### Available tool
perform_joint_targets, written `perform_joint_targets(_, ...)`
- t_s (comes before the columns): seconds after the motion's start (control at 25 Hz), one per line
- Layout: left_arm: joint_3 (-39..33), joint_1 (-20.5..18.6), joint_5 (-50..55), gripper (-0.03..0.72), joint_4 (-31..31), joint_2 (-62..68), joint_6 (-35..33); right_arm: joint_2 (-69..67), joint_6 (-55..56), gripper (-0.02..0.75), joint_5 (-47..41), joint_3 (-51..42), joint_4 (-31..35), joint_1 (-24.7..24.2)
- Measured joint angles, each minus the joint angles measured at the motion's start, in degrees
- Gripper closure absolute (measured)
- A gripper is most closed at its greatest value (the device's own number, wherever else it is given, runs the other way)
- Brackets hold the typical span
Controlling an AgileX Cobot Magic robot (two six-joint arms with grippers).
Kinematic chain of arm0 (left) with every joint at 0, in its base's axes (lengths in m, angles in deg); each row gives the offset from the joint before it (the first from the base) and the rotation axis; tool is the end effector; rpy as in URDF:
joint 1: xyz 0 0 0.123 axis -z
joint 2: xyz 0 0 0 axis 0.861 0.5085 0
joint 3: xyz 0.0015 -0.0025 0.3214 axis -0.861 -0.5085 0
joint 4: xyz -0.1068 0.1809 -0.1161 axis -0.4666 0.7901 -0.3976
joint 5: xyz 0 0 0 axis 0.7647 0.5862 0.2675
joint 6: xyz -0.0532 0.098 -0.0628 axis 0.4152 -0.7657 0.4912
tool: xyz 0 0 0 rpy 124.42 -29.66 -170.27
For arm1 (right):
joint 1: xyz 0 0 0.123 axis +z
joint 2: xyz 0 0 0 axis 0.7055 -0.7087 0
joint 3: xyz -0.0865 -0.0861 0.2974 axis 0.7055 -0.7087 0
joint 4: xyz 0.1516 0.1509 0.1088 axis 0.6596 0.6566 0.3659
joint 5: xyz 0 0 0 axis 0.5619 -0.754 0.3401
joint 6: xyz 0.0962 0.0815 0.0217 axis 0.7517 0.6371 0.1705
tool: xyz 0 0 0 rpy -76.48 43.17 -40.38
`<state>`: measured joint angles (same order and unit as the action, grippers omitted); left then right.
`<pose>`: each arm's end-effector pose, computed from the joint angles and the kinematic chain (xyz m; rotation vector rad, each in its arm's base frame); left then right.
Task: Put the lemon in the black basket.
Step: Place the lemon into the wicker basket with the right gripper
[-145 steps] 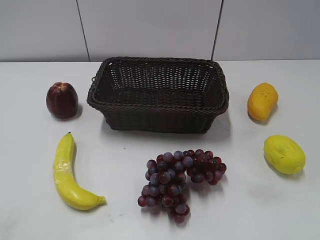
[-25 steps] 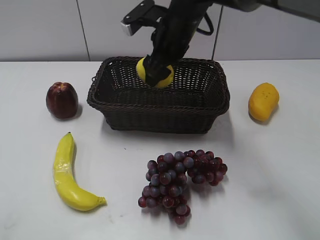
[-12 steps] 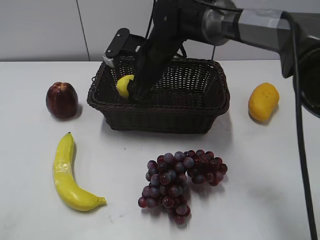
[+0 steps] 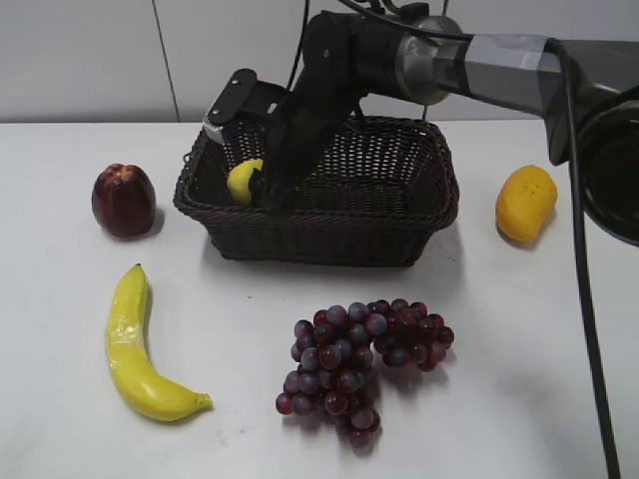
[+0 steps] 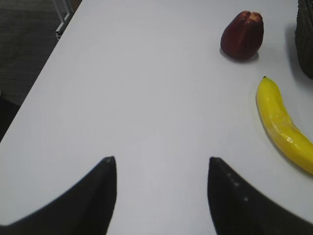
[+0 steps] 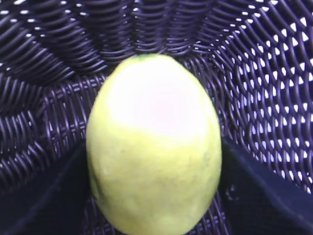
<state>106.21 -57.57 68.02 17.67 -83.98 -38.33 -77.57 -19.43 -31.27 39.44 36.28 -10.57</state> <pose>-0.0202 0.0021 0.2506 0.0478 2.0609 0.0040 0.4528 0.3363 0.1513 -1.5191 2.1096 0.2310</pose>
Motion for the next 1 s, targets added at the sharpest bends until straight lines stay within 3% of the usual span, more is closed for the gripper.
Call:
perform_joint_targets(0.4, 0.00, 0.00, 0.00, 0.253, 0.00, 0.00, 0.00, 0.61, -0.05, 0.164, -0.27, 0.00, 0.00, 0.00)
perform_joint_targets(0.64, 0.00, 0.00, 0.00, 0.253, 0.00, 0.00, 0.00, 3.66, -0.05, 0.071, -2.63, 0.05, 0.00, 0.00)
perform_joint_targets(1.0, 0.00, 0.00, 0.00, 0.253, 0.00, 0.00, 0.00, 7.94, 2.73, 0.076, -4.91, 0.05, -1.02, -0.84)
